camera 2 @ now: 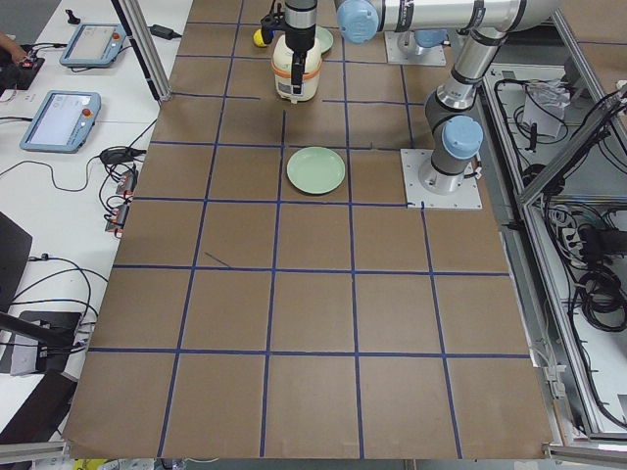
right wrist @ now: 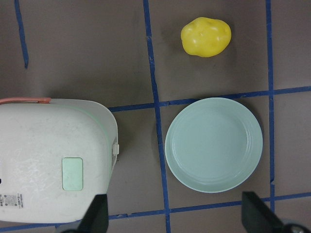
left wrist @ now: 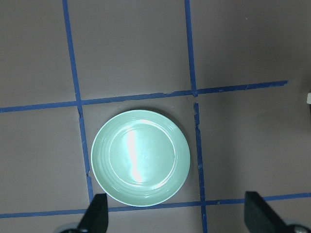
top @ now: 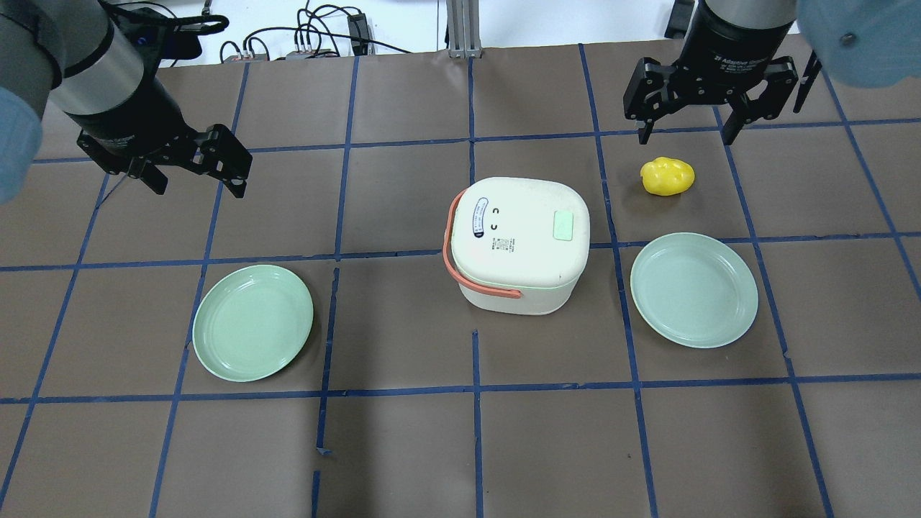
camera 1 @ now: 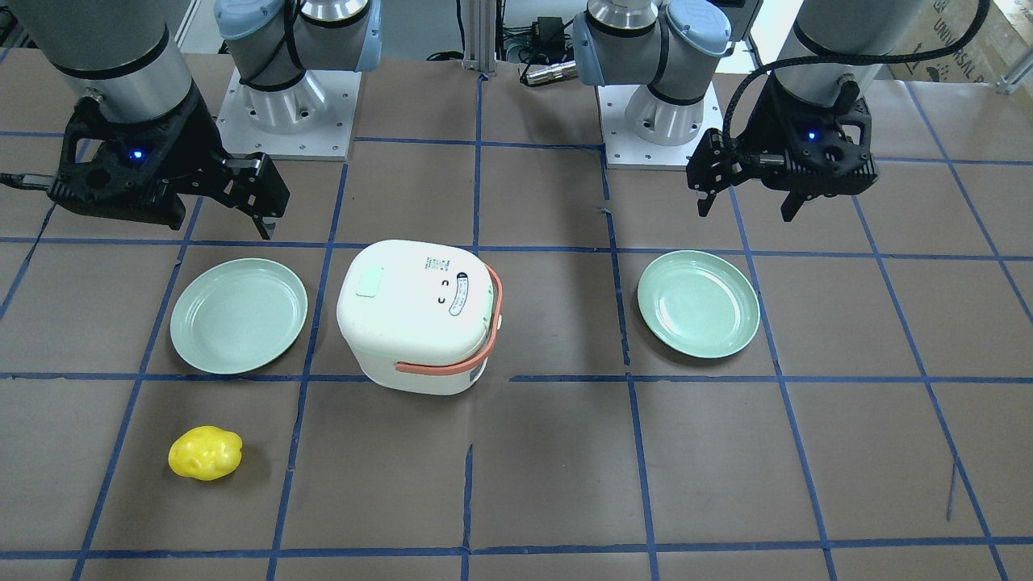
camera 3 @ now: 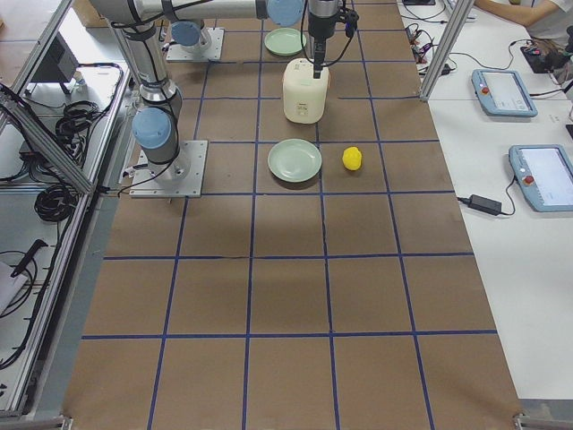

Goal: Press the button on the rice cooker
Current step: 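Move the right gripper over the rice cooker's green button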

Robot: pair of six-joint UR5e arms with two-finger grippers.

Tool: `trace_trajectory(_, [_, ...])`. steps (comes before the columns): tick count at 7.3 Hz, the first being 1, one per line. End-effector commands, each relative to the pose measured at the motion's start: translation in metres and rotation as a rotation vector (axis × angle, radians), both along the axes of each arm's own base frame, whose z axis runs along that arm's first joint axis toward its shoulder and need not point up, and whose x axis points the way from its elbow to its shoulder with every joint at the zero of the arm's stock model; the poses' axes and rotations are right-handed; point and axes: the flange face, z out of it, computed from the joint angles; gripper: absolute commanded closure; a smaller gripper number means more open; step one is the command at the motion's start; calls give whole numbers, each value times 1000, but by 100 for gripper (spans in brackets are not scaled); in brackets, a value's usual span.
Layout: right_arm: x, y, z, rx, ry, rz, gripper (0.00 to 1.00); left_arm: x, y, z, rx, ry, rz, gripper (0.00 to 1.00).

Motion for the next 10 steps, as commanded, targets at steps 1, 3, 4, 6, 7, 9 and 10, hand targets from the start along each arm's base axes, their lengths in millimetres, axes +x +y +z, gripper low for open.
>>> trace_trajectory(1, [2,0,-2,6,-36,-3,4,0,0,0,1,0,0,0])
trace_trajectory(3, [5,3,-2,8,-38,0,21,0,0,-1,2,0,0,0])
trace_trajectory(4, [8,3,0,7,-58,0,46,0,0,-1,2,0,0,0])
trace_trajectory(6, [14,8,11,-10,-87,6,73,0,0,0,1,0,0,0])
trace_trajectory(7, [17,13,7,22,-92,-22,82,0,0,-1,2,0,0,0])
trace_trajectory(9, [46,22,5,41,-143,-62,86,0,0,-1,2,0,0,0])
trace_trajectory(10, [64,26,-3,53,-150,-80,87,0,0,-1,2,0,0,0])
